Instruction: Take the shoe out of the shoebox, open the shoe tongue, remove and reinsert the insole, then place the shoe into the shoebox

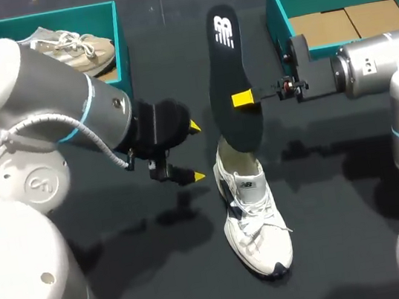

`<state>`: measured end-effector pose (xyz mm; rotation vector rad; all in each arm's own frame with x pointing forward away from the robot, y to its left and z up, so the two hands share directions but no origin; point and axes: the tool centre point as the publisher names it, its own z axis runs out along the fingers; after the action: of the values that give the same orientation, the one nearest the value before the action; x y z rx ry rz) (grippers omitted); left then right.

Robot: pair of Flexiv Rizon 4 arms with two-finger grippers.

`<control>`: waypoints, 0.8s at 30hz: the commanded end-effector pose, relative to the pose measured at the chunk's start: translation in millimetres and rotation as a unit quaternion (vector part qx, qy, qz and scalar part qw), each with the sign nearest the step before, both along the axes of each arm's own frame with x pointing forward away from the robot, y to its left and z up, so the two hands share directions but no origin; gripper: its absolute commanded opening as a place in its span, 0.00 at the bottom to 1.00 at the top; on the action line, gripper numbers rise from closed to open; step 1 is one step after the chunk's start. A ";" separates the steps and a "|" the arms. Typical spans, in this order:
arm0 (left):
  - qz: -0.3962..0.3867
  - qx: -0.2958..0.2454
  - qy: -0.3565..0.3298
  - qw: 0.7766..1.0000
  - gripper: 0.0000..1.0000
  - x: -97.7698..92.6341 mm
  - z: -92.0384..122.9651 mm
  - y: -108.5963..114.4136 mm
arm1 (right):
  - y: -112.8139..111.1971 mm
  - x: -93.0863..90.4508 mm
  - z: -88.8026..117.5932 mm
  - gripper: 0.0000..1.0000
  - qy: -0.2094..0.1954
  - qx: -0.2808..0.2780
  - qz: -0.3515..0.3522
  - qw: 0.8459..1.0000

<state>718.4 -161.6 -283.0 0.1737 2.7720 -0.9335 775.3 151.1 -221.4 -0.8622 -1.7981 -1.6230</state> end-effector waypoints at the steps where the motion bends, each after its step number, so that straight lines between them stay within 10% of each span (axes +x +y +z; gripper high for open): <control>1: -0.001 -0.013 -0.004 1.000 1.00 -2.9 -3.1 3.7 | 0.7 -0.4 0.2 0.00 0.000 -0.001 -0.001 1.000; 24: 0.016 0.045 0.057 0.997 1.00 13.1 -58.4 -16.9 | 7.5 7.8 -41.3 0.00 -0.015 0.034 -0.010 0.999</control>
<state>727.4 -171.4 -336.8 0.0914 2.9085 -0.8456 782.3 157.1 -262.1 -0.8344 -1.7486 -1.7098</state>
